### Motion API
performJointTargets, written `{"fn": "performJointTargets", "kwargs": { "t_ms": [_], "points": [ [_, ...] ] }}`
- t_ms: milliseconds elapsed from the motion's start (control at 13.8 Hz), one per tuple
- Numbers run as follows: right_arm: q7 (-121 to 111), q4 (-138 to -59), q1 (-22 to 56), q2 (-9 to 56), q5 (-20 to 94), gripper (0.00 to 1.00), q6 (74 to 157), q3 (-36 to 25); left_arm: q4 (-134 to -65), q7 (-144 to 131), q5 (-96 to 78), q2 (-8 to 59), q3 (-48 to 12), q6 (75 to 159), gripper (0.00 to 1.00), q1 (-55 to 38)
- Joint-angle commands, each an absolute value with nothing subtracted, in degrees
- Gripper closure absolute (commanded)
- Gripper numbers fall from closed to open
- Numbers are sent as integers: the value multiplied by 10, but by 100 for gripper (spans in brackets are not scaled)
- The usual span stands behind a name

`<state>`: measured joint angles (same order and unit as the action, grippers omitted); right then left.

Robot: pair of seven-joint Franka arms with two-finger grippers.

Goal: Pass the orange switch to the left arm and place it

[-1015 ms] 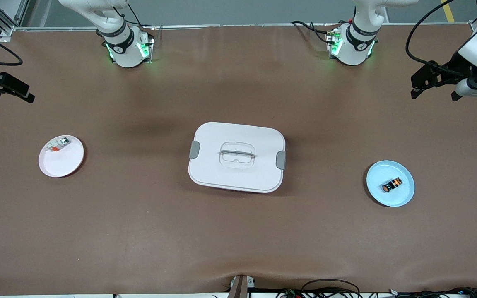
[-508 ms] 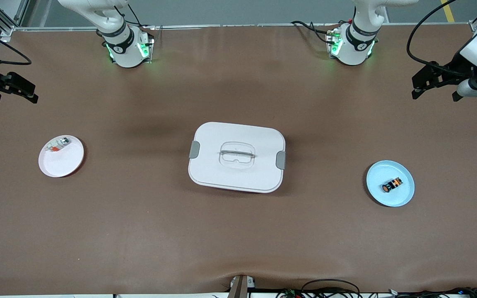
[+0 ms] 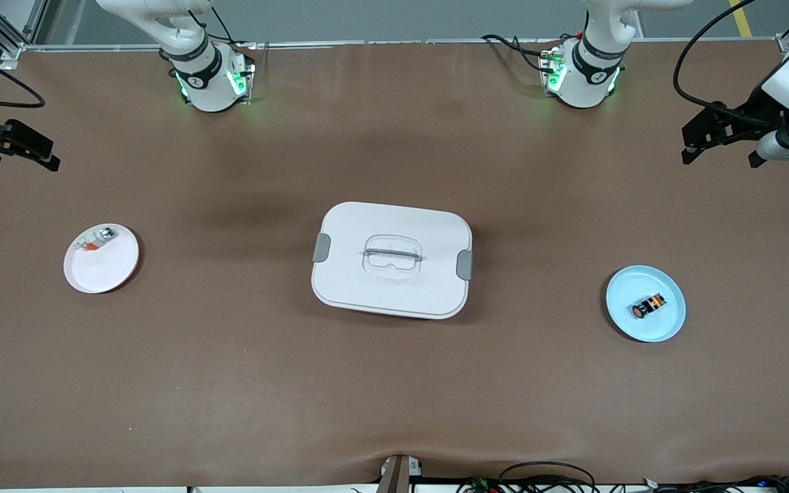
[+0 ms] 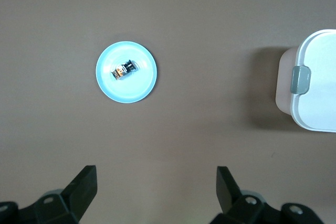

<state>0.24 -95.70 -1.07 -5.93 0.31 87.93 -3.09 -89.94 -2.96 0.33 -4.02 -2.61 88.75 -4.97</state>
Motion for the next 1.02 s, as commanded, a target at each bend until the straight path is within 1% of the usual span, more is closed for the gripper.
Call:
{"fn": "performJointTargets", "kwargs": {
  "t_ms": [0, 508, 943],
  "points": [
    [7, -967, -20, -68, 14, 0, 882, -27, -885, -33, 14, -33, -27, 883, 0, -49],
    [12, -968, -21, -68, 11, 0, 879, -27, -885, -41, 11, -27, -27, 883, 0, -50],
    [12, -969, -21, -68, 8, 0, 880, -27, -886, -63, 12, -28, -26, 867, 0, -39]
  ]
}}
